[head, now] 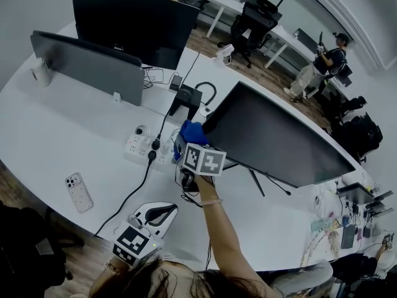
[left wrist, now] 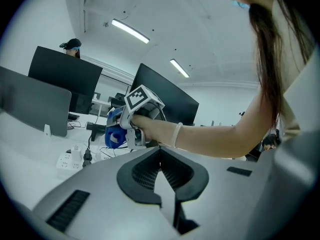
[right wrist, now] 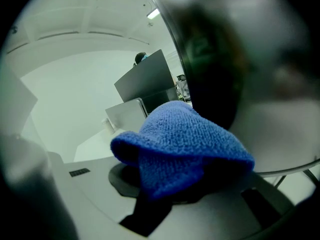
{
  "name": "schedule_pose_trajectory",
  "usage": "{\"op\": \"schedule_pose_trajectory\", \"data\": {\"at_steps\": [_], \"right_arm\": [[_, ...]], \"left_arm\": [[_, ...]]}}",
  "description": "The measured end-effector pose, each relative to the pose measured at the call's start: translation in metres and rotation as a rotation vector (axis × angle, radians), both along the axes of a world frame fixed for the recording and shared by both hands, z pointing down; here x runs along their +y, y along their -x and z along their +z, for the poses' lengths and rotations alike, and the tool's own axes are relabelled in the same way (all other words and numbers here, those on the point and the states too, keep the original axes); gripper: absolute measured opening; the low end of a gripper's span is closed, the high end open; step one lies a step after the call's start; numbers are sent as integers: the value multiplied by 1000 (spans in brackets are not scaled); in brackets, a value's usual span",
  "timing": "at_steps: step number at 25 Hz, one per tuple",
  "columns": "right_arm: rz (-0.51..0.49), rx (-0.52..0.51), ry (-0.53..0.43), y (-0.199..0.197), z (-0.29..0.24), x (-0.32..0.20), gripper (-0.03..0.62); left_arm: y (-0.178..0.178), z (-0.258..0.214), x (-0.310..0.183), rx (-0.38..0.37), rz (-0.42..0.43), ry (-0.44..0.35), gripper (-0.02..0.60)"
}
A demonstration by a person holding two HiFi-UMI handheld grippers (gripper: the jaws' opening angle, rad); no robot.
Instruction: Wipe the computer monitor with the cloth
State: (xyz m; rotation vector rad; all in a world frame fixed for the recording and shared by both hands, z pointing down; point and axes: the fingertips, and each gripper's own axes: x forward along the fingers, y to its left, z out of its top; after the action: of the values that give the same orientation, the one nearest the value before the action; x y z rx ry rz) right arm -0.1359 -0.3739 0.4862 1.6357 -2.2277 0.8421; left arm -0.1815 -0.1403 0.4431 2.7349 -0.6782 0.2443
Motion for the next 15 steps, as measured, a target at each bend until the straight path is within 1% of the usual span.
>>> {"op": "schedule_pose_trajectory", "data": {"at_steps": [4,8,15], "right_arm": [[6,-18,-13,0,-9,1,97],[5,-1,-26,0,-17,2,97],[1,-8,-42,-2,-27,4,97]], "left_arm": [[-2,-2,3,0,10,-10,9],[-4,-3,5,-5,21,-13,9],[-8,-6,8,-2,38,-20,9]]}}
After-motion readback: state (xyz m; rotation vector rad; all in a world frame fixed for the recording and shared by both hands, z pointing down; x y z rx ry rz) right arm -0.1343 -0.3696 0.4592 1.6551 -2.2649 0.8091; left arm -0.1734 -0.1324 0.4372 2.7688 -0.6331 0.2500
